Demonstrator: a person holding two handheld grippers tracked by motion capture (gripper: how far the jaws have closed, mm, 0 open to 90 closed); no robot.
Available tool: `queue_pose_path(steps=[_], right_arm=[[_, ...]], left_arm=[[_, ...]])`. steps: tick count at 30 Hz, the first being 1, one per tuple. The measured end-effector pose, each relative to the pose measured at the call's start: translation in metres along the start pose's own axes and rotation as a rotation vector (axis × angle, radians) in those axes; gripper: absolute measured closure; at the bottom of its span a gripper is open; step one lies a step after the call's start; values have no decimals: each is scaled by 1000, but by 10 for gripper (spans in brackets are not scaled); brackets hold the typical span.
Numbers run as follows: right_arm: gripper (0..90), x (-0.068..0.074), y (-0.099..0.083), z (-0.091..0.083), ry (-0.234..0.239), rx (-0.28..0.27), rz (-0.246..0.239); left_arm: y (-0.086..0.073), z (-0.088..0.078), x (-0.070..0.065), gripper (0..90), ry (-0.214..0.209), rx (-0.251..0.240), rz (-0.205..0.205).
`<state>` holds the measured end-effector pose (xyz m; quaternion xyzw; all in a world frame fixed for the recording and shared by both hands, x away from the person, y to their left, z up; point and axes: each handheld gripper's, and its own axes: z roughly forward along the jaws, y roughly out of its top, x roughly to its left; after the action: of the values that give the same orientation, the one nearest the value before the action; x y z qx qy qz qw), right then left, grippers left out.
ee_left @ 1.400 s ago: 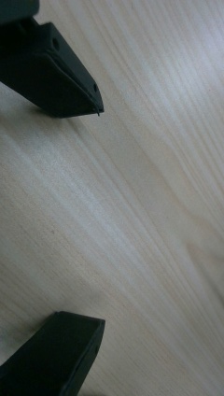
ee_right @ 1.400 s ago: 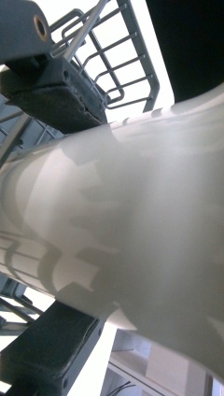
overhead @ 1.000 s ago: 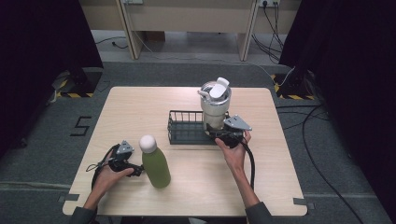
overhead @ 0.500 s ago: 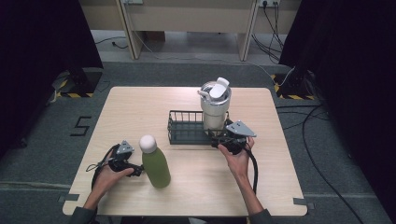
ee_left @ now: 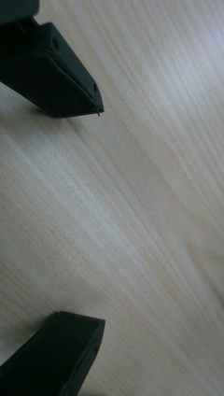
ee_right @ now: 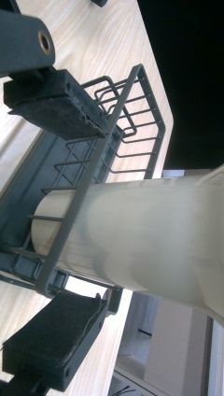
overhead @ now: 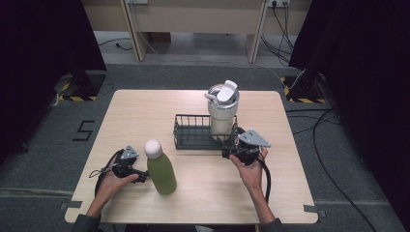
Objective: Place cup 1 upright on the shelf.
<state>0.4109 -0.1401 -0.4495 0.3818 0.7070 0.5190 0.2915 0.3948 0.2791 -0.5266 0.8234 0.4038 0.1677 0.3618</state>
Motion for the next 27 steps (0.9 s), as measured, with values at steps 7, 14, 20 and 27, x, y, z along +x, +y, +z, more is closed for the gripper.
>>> queue_pose_path(steps=[7, 14, 20, 27], right_arm=[[150, 0, -4, -9, 4, 4, -6], [150, 1, -7, -15, 9, 9, -10], [149, 1, -10, -22, 9, 15, -11], [150, 1, -14, -31, 18, 16, -17]], left_arm=[[0, 0, -1, 0, 0, -1, 0], [-1, 0, -1, 0, -2, 0, 0], [-1, -1, -1, 0, -2, -1, 0], [-1, -1, -1, 0, -2, -1, 0]])
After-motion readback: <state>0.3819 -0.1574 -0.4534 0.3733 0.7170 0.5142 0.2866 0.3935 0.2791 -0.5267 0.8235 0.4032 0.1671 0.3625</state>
